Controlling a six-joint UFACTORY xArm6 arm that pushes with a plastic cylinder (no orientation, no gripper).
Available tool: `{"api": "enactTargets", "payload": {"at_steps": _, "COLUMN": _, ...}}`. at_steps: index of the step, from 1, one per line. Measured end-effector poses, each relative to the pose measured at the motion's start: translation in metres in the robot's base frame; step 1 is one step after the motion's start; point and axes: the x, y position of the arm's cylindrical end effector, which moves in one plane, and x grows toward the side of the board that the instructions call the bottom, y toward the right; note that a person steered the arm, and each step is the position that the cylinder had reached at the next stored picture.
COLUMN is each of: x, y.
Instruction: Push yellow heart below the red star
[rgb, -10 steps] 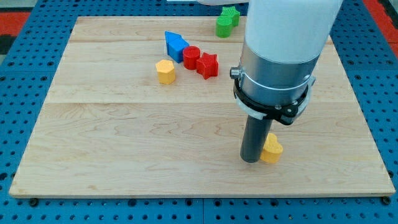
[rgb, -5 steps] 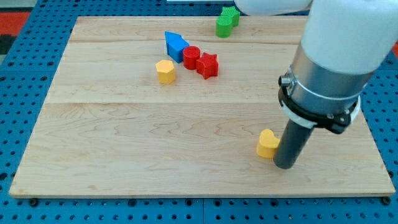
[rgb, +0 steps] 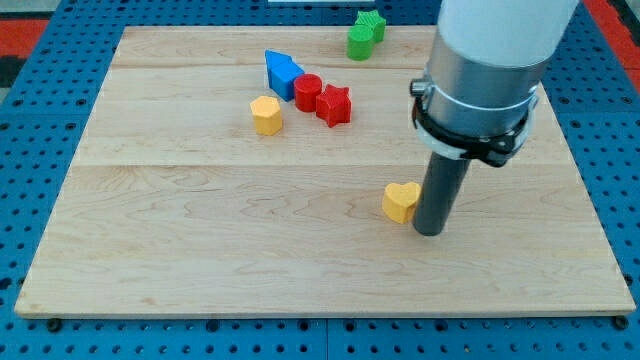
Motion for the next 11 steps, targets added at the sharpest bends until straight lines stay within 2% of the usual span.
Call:
{"api": "enactTargets", "payload": {"at_steps": 3, "x": -0.006, "y": -0.087}}
{"api": "enactTargets", "payload": {"at_steps": 5, "x": 0.000, "y": -0.084}}
{"api": "enactTargets", "payload": {"at_steps": 7, "x": -0.001, "y": -0.030}}
{"api": "enactTargets", "payload": {"at_steps": 11, "x": -0.072, "y": -0.028}}
